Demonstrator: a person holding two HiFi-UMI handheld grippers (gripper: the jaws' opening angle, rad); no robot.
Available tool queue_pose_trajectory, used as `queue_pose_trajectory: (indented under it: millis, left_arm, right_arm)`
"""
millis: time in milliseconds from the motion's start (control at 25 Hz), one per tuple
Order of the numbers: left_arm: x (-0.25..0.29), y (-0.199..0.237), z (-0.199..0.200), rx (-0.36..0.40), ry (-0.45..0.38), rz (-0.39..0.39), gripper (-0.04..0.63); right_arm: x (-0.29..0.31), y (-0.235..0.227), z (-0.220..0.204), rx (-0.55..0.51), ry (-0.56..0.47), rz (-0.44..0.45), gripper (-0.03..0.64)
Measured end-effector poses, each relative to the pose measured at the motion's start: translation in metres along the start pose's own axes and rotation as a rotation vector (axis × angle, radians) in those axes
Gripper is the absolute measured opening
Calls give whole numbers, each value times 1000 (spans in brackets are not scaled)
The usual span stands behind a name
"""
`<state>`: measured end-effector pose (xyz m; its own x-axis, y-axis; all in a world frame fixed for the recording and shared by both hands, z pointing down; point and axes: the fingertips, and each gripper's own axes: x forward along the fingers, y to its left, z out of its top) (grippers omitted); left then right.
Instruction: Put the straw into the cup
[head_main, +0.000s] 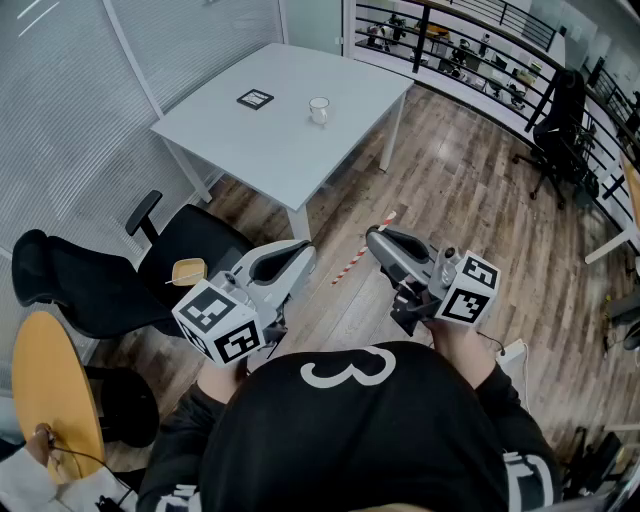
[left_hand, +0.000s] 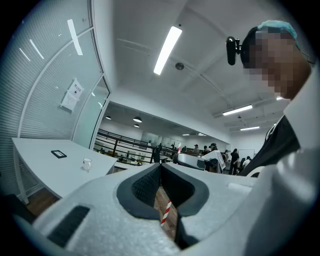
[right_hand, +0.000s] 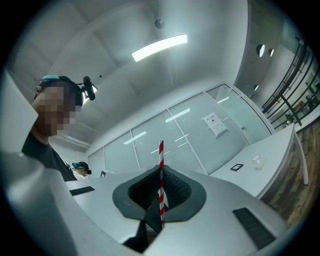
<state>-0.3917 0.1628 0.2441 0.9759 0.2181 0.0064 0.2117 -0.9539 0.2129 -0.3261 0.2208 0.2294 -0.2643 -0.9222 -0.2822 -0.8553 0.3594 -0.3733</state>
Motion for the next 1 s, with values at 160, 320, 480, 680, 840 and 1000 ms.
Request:
queue_pose_trajectory:
  millis: [160, 320, 480, 680, 840, 1000]
  left_arm:
    - [-9, 15, -2, -8, -2, -5, 20]
    - [-13, 24, -4, -16, -5, -18, 20]
    - [-14, 28, -8, -34, -1, -39, 20]
    - [-7, 33, -14, -54, 2, -59, 20]
    - [11, 30, -17, -56, 18, -76, 20]
    - [33, 33, -18, -55, 33, -70, 20]
  right_arm:
    - [11, -2, -10, -3, 1, -13, 23]
    - [19, -4, -16, -4, 3, -29, 23]
    - [21, -4, -21, -20, 19, -60, 23]
    - [16, -15, -22, -11, 14, -105, 23]
    - [5, -28, -12, 6, -8, -118, 23]
    - [-2, -49, -6, 36, -19, -110, 23]
